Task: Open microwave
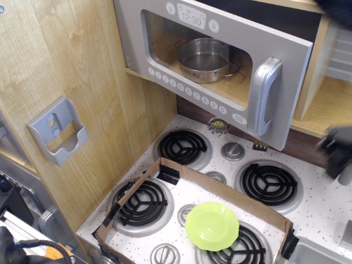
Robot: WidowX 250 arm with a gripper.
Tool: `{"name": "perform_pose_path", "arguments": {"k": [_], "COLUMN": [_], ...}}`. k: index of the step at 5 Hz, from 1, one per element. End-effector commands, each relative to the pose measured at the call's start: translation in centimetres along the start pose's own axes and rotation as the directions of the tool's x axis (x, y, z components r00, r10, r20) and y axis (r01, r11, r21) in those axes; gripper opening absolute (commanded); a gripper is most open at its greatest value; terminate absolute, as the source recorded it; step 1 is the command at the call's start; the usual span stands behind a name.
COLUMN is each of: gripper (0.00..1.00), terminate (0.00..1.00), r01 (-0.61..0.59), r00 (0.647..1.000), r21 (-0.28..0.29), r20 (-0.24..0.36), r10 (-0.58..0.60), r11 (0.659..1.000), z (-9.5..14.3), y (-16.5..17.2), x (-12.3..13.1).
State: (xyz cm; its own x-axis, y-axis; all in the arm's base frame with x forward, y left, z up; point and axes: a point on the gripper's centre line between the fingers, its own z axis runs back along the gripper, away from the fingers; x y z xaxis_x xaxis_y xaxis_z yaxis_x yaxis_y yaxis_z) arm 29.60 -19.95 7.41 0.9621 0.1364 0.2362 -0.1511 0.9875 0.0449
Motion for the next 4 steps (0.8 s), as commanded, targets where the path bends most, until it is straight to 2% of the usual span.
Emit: {"name": "perform_pose_path", "arguments": {"k": [1,2,3,4], "gripper": [1.00,1.00,1.00,1.00], "terminate": [0.00,0.00,0.00,0.00], "r01": [0.299,0.392,0.391,0.383], "r00": [0.952,0.916,0.911,0.915], "r21": [-0.043,-0.026,-0.017,-0.015], "r20": [0.078,0.101,0.150,0.147], "r10": [-0.295,-0.388,-0.385,-0.376], "r11": [0.953,0.919,0.920,0.924], "z": [1.8,1.7,0.9,-0.1], "y": [-3.8,-2.7,-0.3,2.8], "x": [6.6,8.8,9.5,8.5]}}
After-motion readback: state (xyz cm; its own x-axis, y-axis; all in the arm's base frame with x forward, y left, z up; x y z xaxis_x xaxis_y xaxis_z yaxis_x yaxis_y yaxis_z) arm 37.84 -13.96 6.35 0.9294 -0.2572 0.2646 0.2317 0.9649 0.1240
